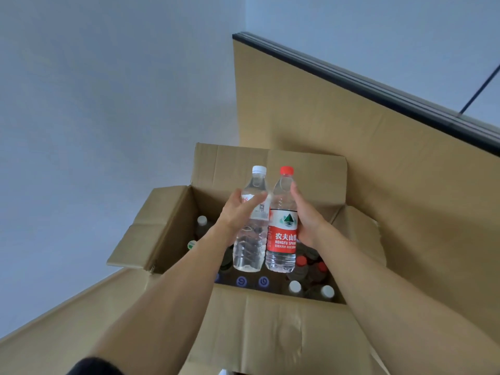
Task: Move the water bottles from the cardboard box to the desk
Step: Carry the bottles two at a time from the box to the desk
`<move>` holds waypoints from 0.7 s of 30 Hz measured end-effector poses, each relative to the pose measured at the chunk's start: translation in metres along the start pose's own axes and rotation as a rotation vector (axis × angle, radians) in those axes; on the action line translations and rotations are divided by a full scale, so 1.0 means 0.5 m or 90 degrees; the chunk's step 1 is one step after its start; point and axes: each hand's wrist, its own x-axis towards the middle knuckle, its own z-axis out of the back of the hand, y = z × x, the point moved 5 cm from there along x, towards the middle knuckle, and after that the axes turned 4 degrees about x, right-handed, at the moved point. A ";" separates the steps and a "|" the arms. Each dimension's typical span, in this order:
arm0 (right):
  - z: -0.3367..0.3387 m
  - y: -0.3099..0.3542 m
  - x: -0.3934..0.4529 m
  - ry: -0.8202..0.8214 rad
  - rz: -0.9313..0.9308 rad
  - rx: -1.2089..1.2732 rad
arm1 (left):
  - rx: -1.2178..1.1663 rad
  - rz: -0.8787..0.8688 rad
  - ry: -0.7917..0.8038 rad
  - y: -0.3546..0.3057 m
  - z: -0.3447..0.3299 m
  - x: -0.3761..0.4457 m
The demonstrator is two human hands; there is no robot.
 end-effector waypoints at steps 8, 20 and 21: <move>0.000 0.006 0.008 0.055 -0.042 -0.013 | -0.121 0.127 0.135 -0.015 -0.001 -0.054; -0.145 -0.004 0.006 0.184 -0.065 -0.024 | -0.175 -0.010 -0.059 0.021 0.123 -0.140; -0.164 -0.004 0.004 0.191 -0.065 -0.033 | -0.190 -0.020 -0.066 0.019 0.137 -0.151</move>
